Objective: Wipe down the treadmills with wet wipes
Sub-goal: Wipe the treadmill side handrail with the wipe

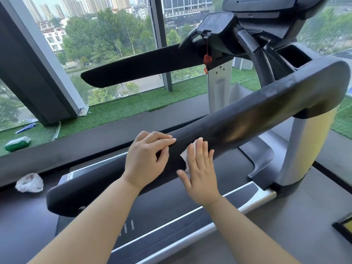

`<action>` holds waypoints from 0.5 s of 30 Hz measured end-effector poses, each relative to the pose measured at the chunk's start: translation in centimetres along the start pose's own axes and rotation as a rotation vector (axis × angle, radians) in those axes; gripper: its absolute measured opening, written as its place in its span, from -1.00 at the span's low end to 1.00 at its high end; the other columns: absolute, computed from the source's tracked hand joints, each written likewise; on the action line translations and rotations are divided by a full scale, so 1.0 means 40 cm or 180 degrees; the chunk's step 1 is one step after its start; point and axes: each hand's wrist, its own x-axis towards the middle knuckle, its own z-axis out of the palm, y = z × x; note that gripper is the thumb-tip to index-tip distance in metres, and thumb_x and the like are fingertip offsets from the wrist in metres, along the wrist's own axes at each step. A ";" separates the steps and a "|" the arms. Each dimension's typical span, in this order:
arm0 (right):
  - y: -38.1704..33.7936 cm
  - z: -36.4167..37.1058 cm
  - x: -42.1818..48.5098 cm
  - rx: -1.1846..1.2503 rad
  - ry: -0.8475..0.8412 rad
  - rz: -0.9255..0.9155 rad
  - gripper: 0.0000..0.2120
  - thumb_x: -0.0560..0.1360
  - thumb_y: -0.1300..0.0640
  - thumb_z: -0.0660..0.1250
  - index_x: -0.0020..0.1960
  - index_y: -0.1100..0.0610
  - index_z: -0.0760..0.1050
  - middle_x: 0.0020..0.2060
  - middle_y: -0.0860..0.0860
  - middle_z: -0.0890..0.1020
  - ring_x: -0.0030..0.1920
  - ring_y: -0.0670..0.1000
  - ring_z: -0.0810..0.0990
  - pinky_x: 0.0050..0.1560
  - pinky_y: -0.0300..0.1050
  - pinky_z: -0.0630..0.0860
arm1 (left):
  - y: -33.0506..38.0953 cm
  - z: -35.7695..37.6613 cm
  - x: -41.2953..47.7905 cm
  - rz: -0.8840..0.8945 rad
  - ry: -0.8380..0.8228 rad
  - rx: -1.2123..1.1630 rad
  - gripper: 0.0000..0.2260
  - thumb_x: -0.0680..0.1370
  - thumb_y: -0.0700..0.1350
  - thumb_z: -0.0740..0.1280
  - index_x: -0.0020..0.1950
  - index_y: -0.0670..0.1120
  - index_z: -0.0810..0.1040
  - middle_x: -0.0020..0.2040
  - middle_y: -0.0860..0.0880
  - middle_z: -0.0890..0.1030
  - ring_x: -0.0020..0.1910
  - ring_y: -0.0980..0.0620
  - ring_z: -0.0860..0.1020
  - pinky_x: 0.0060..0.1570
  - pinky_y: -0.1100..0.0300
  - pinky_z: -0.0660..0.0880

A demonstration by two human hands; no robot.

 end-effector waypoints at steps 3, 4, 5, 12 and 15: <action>0.046 -0.027 0.023 0.0074 0.0073 0.0559 -0.32 0.61 -0.27 -0.14 0.54 0.05 -0.31 0.52 0.01 -0.29 0.53 0.06 -0.28 0.50 -0.01 -0.28 | -0.001 -0.002 -0.002 -0.0007 -0.0002 -0.0038 -0.76 0.52 -0.11 0.23 -0.03 -0.01 0.70 -0.05 0.16 0.64 -0.16 0.06 0.48 0.02 0.50 0.28; 0.039 -0.032 0.033 0.0221 0.0120 0.0856 -0.31 0.60 -0.28 -0.14 0.54 0.07 -0.30 0.52 0.04 -0.28 0.52 0.06 -0.31 0.49 0.01 -0.28 | 0.000 -0.003 -0.002 -0.0015 -0.0008 -0.0040 -0.76 0.51 -0.11 0.23 -0.03 -0.01 0.70 -0.04 0.16 0.64 -0.16 0.06 0.48 0.02 0.50 0.28; 0.019 -0.030 0.040 0.0355 0.0147 0.1025 -0.29 0.60 -0.29 -0.14 0.54 0.11 -0.29 0.52 0.08 -0.26 0.52 0.07 -0.32 0.49 0.02 -0.28 | 0.000 -0.003 -0.001 -0.0014 -0.0005 -0.0034 -0.76 0.51 -0.12 0.23 -0.03 -0.01 0.70 -0.04 0.16 0.64 -0.16 0.05 0.48 0.02 0.50 0.28; -0.004 0.000 0.006 -0.0222 -0.0025 -0.0271 -0.34 0.63 -0.22 -0.13 0.55 0.10 -0.28 0.53 0.05 -0.27 0.54 0.09 -0.22 0.51 0.00 -0.22 | -0.009 -0.004 -0.004 0.0047 -0.0088 -0.0090 -0.76 0.51 -0.10 0.23 0.00 -0.02 0.70 -0.02 0.14 0.65 -0.13 0.04 0.51 0.00 0.37 0.38; 0.039 -0.033 0.033 -0.0060 0.0115 0.0459 -0.32 0.62 -0.25 -0.13 0.55 0.10 -0.27 0.53 0.10 -0.23 0.53 0.05 -0.27 0.50 0.01 -0.23 | -0.011 -0.008 -0.004 0.0027 -0.0086 -0.0163 -0.75 0.51 -0.09 0.22 -0.01 -0.02 0.70 -0.01 0.14 0.65 -0.12 0.06 0.49 0.00 0.38 0.37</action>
